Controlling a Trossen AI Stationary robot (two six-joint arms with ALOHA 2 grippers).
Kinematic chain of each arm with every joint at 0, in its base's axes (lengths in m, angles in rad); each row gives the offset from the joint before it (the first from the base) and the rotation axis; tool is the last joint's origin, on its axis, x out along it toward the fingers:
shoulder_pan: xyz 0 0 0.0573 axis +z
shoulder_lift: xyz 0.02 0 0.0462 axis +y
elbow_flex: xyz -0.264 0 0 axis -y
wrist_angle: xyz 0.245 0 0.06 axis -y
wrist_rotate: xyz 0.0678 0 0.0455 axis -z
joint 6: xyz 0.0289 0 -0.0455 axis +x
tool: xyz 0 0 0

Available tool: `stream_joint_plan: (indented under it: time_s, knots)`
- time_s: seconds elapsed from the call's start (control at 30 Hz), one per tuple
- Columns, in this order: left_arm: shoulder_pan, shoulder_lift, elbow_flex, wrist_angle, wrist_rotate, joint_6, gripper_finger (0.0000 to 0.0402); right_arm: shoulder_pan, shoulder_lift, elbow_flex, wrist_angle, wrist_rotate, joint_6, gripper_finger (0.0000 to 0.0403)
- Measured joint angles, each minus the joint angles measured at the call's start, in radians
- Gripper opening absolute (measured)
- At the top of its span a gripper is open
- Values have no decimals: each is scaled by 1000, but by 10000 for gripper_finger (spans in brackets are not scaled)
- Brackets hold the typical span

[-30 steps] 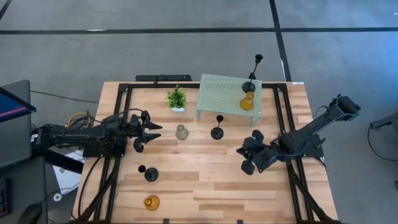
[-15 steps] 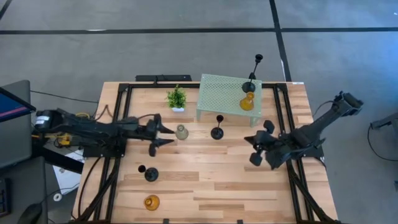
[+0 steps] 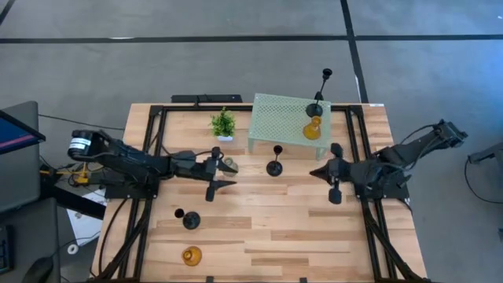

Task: Pick & Place candle stick holders
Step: Put the top right black metal candle holder on the shelf

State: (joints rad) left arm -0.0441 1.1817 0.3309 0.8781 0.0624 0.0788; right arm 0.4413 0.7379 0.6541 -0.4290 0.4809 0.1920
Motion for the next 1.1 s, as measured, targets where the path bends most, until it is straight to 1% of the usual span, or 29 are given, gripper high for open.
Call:
stream_joint_plan:
  time_s: [0.07,0.13,0.27,0.4,0.47,0.57,0.63,0.73,0.83,1.1]
  knots:
    - [0,17,0,49,0,0,182,-44,-60,-80,125,-127,-83,0]
    - [0,26,0,83,0,0,182,-85,-125,-153,189,-219,-110,0]
    - [0,29,0,103,1,0,182,-161,-267,-252,205,-264,-108,0]
    - [0,31,2,110,-16,12,182,-220,-399,-314,206,-366,-128,0]
    - [0,47,20,111,-34,29,182,-237,-458,-338,208,-399,-156,0]
    - [0,105,68,114,-36,50,182,-249,-523,-368,204,-405,-198,0]
    - [0,170,112,114,-36,50,182,-249,-558,-385,204,-405,-213,0]
    - [3,268,182,111,-55,51,182,-249,-590,-404,198,-402,-218,0]
    - [16,340,235,111,-74,52,182,-249,-603,-409,201,-398,-218,0]
    - [37,417,321,118,-149,41,182,-249,-602,-412,211,-394,-218,0]
